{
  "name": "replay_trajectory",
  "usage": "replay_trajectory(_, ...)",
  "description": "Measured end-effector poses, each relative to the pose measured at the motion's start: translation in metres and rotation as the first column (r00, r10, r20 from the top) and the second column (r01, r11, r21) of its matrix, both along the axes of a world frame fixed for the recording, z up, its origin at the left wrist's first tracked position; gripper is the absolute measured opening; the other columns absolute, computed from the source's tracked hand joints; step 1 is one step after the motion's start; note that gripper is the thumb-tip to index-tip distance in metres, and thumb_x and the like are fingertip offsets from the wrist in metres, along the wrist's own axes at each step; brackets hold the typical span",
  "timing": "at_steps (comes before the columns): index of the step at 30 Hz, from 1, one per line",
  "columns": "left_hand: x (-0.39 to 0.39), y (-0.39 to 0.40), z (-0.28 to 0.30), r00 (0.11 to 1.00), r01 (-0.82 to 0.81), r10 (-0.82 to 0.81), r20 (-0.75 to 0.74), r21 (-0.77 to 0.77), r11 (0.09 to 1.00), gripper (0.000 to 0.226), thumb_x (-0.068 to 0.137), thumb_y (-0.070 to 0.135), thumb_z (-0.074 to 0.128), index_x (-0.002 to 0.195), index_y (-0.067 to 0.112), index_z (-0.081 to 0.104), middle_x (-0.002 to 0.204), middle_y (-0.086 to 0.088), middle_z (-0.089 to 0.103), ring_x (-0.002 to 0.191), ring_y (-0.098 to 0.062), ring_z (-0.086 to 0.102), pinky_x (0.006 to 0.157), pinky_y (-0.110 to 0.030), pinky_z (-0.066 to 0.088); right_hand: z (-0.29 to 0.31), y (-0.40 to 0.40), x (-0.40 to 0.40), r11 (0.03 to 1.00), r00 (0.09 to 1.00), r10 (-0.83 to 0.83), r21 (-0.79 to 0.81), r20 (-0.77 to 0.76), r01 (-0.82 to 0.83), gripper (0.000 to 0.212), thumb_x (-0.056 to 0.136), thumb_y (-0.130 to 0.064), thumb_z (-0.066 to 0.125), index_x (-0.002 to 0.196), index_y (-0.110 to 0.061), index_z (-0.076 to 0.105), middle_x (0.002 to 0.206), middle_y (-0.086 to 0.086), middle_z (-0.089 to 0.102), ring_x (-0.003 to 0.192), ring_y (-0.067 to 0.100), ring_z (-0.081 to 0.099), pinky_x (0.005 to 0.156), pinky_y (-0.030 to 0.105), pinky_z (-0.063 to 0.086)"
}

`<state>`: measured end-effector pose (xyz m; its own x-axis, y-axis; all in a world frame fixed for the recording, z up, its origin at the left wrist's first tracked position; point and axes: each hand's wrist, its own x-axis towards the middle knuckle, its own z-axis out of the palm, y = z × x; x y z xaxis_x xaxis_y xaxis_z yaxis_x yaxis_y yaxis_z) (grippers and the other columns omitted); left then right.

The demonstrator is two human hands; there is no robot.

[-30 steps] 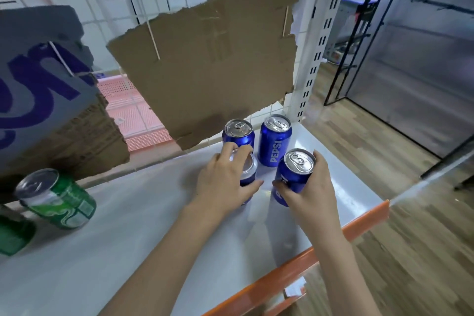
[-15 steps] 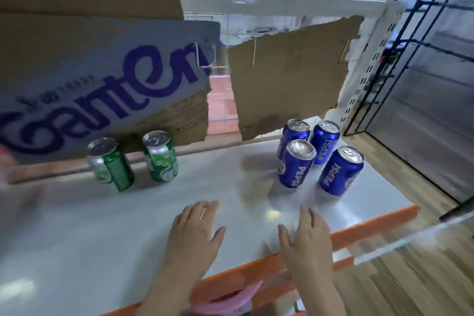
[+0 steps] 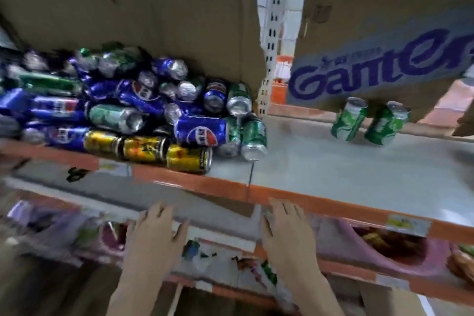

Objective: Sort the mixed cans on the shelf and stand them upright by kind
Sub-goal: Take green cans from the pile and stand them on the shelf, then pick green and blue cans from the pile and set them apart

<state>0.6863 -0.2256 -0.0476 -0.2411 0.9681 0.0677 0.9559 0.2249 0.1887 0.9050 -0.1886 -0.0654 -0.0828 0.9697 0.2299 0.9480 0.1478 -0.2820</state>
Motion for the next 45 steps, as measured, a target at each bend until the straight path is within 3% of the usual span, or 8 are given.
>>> replay_trajectory(4, -0.072, -0.029, -0.002, 0.995, -0.088, 0.089, -0.035, 0.037, 0.995, 0.040, 0.050, 0.019, 0.090, 0.082, 0.006, 0.070, 0.076, -0.015, 0.067, 0.068, -0.038, 0.064, 0.059, -0.048, 0.053, 0.015, 0.002, -0.060, 0.992, 0.989, 0.125, -0.003, 0.084, -0.126, 0.041, 0.069, -0.029, 0.074, 0.105, -0.012, 0.067, 0.099, 0.003, 0.066, 0.092, 0.028, 0.064, 0.074, 0.040, 0.054)
replay_trajectory(7, -0.105, -0.038, -0.003, 0.992, -0.117, 0.120, -0.040, 0.074, 0.990, 0.038, 0.048, 0.019, 0.091, 0.076, 0.008, 0.068, 0.068, -0.012, 0.063, 0.061, -0.037, 0.061, 0.050, -0.040, 0.050, 0.028, 0.006, -0.097, 0.978, 0.975, 0.208, 0.007, 0.084, -0.209, 0.043, 0.087, -0.031, 0.061, 0.127, -0.016, 0.055, 0.121, -0.001, 0.057, 0.117, 0.024, 0.052, 0.096, 0.037, 0.042)
replay_trajectory(13, -0.171, -0.036, -0.014, 0.978, -0.208, 0.207, 0.020, 0.024, 0.978, 0.029, 0.065, 0.032, 0.082, 0.086, 0.016, 0.070, 0.073, -0.003, 0.064, 0.067, -0.030, 0.061, 0.053, -0.035, 0.049, 0.021, 0.027, -0.180, 0.945, 0.952, 0.306, 0.115, 0.027, -0.307, 0.043, 0.057, -0.027, 0.087, 0.095, -0.017, 0.070, 0.088, -0.003, 0.068, 0.081, 0.017, 0.066, 0.067, 0.031, 0.055)
replay_trajectory(18, -0.240, -0.015, -0.002, 0.969, -0.242, 0.245, -0.018, 0.096, 0.966, 0.022, 0.074, 0.032, 0.076, 0.087, 0.017, 0.069, 0.076, 0.001, 0.064, 0.065, -0.022, 0.062, 0.048, -0.028, 0.045, 0.025, 0.061, -0.261, 0.908, 0.916, 0.390, 0.204, -0.098, -0.365, 0.036, 0.068, -0.021, 0.081, 0.101, -0.014, 0.069, 0.094, 0.000, 0.068, 0.089, 0.019, 0.065, 0.075, 0.033, 0.053)
replay_trajectory(22, -0.305, 0.012, 0.028, 0.961, -0.269, 0.277, -0.016, 0.189, 0.944, 0.036, 0.087, 0.041, 0.056, 0.116, 0.019, 0.062, 0.108, 0.001, 0.064, 0.093, -0.018, 0.060, 0.073, -0.031, 0.051, 0.051, 0.090, -0.329, 0.859, 0.871, 0.458, 0.341, -0.177, -0.382, 0.030, 0.077, -0.019, 0.073, 0.106, -0.013, 0.066, 0.098, 0.002, 0.066, 0.094, 0.021, 0.062, 0.080, 0.035, 0.051)
replay_trajectory(27, -0.361, 0.030, 0.056, 0.941, -0.330, 0.337, 0.040, 0.335, 0.882, 0.029, 0.081, 0.024, 0.069, 0.105, 0.008, 0.068, 0.096, -0.010, 0.067, 0.086, -0.031, 0.061, 0.069, -0.038, 0.047, 0.073, 0.117, -0.395, 0.824, 0.843, 0.506, 0.392, -0.182, -0.410, 0.029, 0.080, -0.026, 0.057, 0.105, -0.013, 0.066, 0.097, 0.002, 0.065, 0.092, 0.023, 0.060, 0.081, 0.036, 0.049)
replay_trajectory(34, -0.420, 0.030, 0.031, 0.935, -0.353, 0.348, 0.073, 0.294, 0.888, 0.021, 0.078, 0.021, 0.073, 0.094, 0.009, 0.070, 0.084, -0.005, 0.065, 0.075, -0.027, 0.060, 0.060, -0.032, 0.046, 0.059, 0.134, -0.446, 0.827, 0.836, 0.526, 0.324, -0.157, -0.459, 0.030, 0.080, -0.027, 0.056, 0.105, -0.013, 0.066, 0.096, 0.001, 0.065, 0.090, 0.022, 0.060, 0.080, 0.034, 0.048)
replay_trajectory(45, -0.556, 0.086, 0.024, 0.974, -0.203, 0.167, 0.154, 0.266, 0.942, 0.037, 0.086, 0.042, 0.055, 0.105, 0.013, 0.067, 0.101, -0.007, 0.065, 0.088, -0.032, 0.060, 0.070, -0.041, 0.051, 0.067, 0.147, -0.563, 0.872, 0.896, 0.413, 0.354, -0.161, -0.339, 0.037, 0.084, -0.035, 0.044, 0.105, -0.014, 0.066, 0.099, 0.002, 0.063, 0.093, 0.024, 0.057, 0.082, 0.038, 0.048)
